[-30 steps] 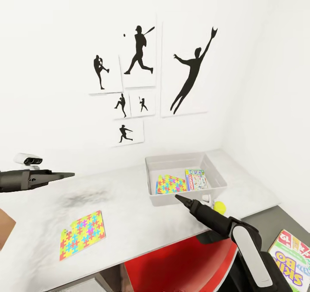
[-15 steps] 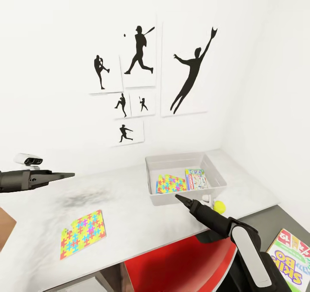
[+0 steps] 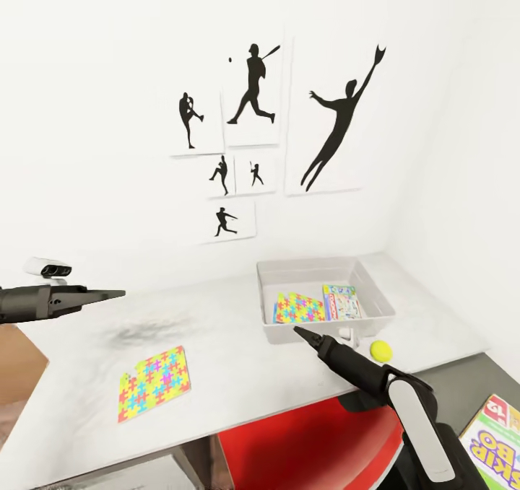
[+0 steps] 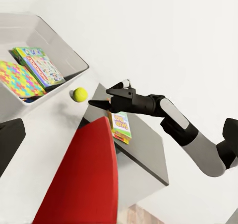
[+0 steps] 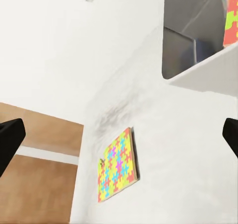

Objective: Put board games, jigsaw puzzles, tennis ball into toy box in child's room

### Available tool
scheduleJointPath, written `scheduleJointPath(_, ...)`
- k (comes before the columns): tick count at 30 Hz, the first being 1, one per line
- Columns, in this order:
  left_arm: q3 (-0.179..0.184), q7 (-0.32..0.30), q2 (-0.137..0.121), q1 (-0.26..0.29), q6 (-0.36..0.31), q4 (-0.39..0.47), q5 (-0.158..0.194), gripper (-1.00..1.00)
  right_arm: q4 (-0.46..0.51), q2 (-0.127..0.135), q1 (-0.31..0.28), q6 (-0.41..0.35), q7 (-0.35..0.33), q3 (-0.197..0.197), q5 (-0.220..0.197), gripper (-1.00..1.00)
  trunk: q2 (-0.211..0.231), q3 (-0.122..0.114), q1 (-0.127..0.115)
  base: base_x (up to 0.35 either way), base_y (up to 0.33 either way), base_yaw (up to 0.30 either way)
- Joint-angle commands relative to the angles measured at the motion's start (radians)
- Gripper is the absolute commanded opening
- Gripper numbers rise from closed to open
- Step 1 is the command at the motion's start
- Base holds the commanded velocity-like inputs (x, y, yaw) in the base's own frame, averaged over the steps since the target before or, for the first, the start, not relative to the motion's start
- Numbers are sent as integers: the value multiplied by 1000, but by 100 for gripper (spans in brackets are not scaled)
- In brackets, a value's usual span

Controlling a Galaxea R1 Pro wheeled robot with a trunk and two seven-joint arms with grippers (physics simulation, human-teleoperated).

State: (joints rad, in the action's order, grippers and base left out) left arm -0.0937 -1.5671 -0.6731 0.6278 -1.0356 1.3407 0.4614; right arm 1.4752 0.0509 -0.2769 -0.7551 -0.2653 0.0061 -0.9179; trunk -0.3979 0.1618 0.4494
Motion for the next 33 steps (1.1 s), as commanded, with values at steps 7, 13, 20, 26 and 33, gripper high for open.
scheduleJointPath(7,1,-4,0,1,-11,0,-1,100,0,0,-1,-3,-2,0,1,100,-2,2,1,-23,8,276)
scheduleJointPath(13,1,-4,0,1,-11,0,0,100,-1,-1,-1,-2,-1,0,1,100,-2,2,1,-80,51,282)
scheduleJointPath(20,1,-4,0,1,-11,0,0,100,-1,-2,-1,-1,-1,1,1,100,-2,3,1,-19,12,262)
scheduleJointPath(26,1,-4,1,1,-11,0,0,100,-1,-3,-1,-1,-1,2,1,100,-2,4,1,-2,1,70)
scheduleJointPath(33,1,-4,1,1,-11,0,0,100,-1,-5,-1,-1,0,3,1,100,-2,4,1,0,0,8)
